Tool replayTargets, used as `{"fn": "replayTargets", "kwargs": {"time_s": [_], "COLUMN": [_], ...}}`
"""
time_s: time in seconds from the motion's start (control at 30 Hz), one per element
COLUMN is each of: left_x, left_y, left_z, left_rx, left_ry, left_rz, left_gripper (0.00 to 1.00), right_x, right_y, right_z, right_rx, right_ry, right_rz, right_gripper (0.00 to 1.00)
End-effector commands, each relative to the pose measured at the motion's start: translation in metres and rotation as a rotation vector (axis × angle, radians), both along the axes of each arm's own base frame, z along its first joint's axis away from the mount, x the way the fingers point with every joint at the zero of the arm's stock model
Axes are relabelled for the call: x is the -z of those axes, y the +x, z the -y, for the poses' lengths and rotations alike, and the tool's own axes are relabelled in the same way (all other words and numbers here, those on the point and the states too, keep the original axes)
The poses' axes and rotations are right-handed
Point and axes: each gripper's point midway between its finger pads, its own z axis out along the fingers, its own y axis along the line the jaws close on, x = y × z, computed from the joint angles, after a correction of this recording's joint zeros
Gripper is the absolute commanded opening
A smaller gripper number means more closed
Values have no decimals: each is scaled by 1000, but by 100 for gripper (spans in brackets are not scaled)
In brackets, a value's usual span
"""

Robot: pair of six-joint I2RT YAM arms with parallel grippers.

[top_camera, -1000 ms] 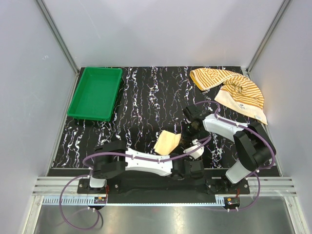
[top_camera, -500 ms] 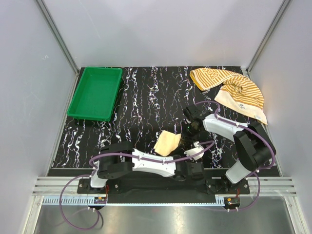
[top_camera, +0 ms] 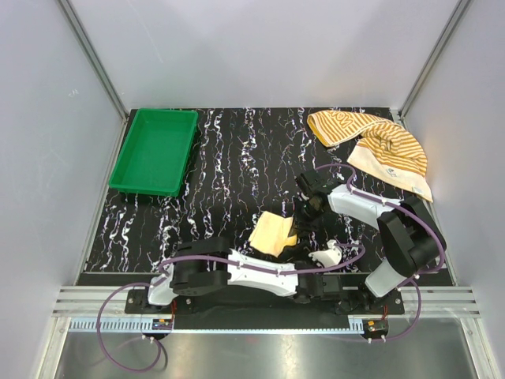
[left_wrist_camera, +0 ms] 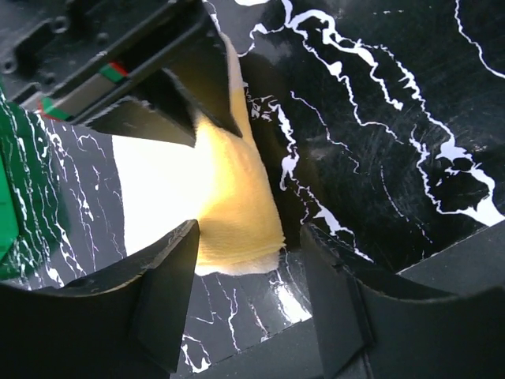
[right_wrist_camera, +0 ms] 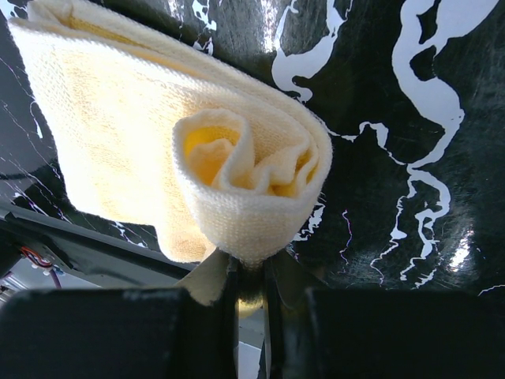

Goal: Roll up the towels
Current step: Roll the towel

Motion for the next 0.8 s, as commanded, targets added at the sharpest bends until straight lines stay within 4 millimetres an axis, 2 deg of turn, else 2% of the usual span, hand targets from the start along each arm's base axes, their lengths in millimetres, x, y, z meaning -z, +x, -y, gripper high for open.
{"fn": "replayTargets", "kwargs": {"time_s": [0.0, 0.27, 0.47, 0.63, 0.67, 0.7, 0.77], "left_x": [-2, 25, 34, 31, 30, 30, 29], "left_y": [5, 5, 11, 17, 18, 19, 23], "left_z": [6, -5, -13, -19, -22, -21, -23], "left_rx": [-13, -59, -80, -99, -103, -105, -107], "left_ry": [6, 29, 43, 14, 13, -4, -10], "left_rz": [41, 22, 18, 37, 37, 34, 29], "left_gripper": [58, 58, 57, 47, 44, 37, 31], "right_x": [-8, -7, -9, -7, -7, -6, -4], "right_y": [3, 0, -1, -7, -9, -11, -15], "right_z": [-11, -12, -13, -15, -14, -14, -12], "right_rx": [-29, -39, -44, -67, -70, -72, -80], "right_ry": [34, 40, 45, 51, 50, 51, 48], "right_rz": [16, 3, -6, -26, -32, -36, -46], "right_gripper": [0, 0, 0, 0, 0, 0, 0]}}
